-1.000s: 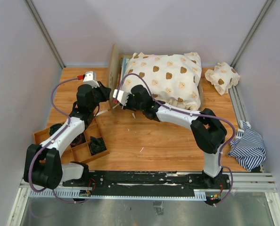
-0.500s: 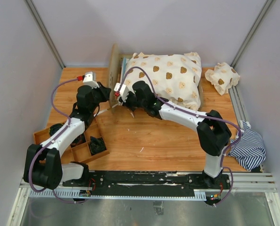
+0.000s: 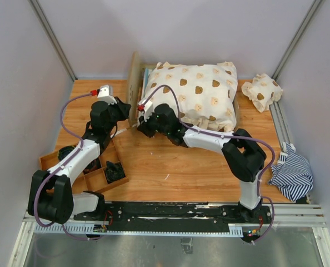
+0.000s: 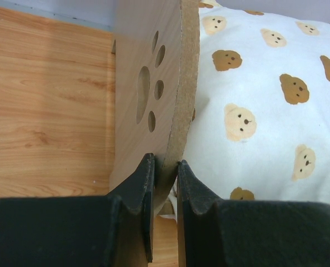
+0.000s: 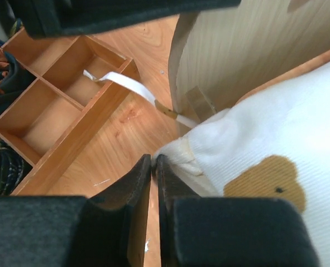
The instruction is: Set up the pet bed
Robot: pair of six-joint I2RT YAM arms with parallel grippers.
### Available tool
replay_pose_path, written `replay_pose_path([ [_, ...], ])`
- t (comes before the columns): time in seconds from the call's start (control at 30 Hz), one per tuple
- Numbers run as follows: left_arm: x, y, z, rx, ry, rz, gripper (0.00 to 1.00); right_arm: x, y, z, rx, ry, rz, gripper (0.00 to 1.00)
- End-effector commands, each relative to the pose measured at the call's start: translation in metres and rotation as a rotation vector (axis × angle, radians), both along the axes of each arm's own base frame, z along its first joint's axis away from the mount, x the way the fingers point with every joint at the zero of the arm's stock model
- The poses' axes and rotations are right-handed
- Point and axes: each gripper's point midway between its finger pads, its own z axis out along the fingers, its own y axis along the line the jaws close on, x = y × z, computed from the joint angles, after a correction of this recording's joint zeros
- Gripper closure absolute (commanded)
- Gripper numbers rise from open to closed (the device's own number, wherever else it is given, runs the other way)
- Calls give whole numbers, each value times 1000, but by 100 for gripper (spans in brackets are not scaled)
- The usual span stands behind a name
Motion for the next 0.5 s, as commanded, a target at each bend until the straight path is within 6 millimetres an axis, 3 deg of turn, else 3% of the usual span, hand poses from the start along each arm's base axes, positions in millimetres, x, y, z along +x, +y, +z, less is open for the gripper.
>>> replay_pose_path([
  [0.0,-1,-8,-6,-62,23,-11,100,-8,9,16,66,-24,7,77],
  [0.1,0,-7,-2,-57,17,-6,89,-7,-25,17,-60,-162,-20,58],
  [0.17,1,-7,7,-50,10,-4,76,-3,-55,14,-142,-247,-93,54],
  [0.33,-8,-2,33,-22,-22,-6,49,-1,-112,-6,-291,-396,-203,52],
  [0.47,-29,-6,34,-43,8,-44,45,6,-136,-22,-422,-557,-203,53],
])
